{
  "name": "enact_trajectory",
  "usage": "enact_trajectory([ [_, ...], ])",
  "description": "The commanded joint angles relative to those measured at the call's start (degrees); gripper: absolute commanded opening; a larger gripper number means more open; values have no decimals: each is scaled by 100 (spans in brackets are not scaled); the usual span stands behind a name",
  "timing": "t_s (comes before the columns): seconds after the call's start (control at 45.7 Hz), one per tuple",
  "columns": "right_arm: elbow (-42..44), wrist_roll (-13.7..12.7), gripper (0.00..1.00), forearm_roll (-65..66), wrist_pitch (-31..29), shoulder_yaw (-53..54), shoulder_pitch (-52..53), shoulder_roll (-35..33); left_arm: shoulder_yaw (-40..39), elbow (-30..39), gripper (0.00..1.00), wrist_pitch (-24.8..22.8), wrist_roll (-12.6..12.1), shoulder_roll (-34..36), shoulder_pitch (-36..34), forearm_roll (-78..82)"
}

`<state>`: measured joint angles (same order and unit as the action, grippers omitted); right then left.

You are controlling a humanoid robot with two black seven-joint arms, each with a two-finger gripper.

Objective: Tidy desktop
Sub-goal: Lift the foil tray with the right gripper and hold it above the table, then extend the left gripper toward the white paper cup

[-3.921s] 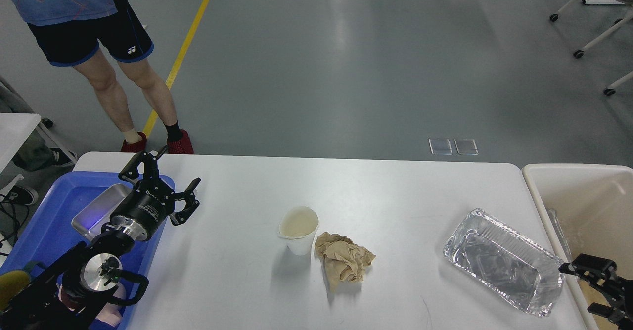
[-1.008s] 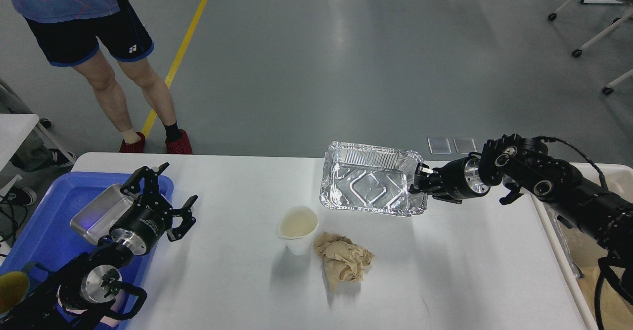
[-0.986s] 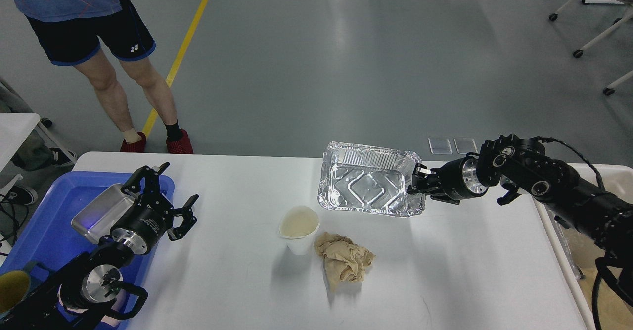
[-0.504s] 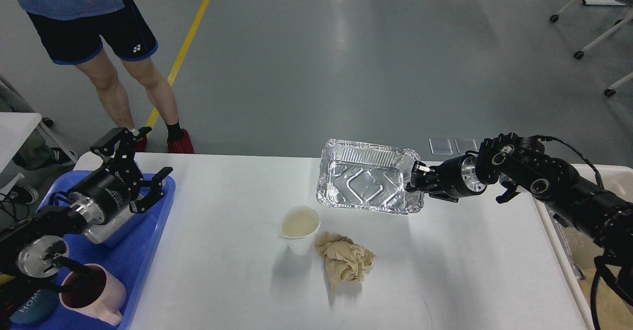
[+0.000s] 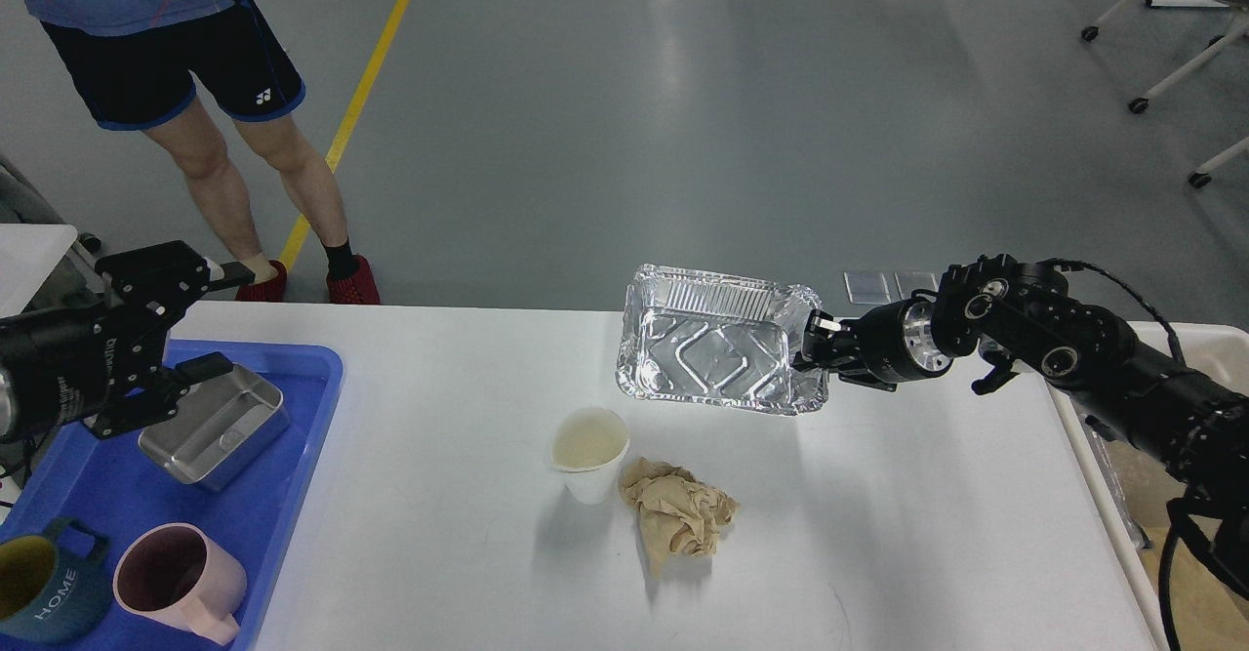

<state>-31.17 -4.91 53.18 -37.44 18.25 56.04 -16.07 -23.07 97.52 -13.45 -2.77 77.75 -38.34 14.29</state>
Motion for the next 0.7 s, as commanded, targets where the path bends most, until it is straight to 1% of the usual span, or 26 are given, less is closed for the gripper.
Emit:
enact_trajectory([
  [0.0,-3,-1,0,9,0,12,-6,-10,162,170,95,-148,-31,451,-15,942],
  [0.088,-3,8,0,0,0,30,-6,-10,189,241,95,-429,-31,803,-15,1207],
  [0.263,-3,8,0,0,0,38,-6,-10,171,250,95,-1264,-40,1348,-24,1243],
  [0.35,-12,8,0,0,9,38,-6,-19,171,250,95,-1326,-40,1375,-33,1269],
  [0.504,-21,8,0,0,26,38,-32,-28,171,241,95,-1326,-57,1077,-42,1479],
  [0.591,-30,8,0,0,26,39,-49,-36,171,162,95,-1326,-66,638,-50,1699],
  [0.679,-47,8,0,0,26,56,-58,-45,171,92,95,-1335,-154,40,-190,1866],
])
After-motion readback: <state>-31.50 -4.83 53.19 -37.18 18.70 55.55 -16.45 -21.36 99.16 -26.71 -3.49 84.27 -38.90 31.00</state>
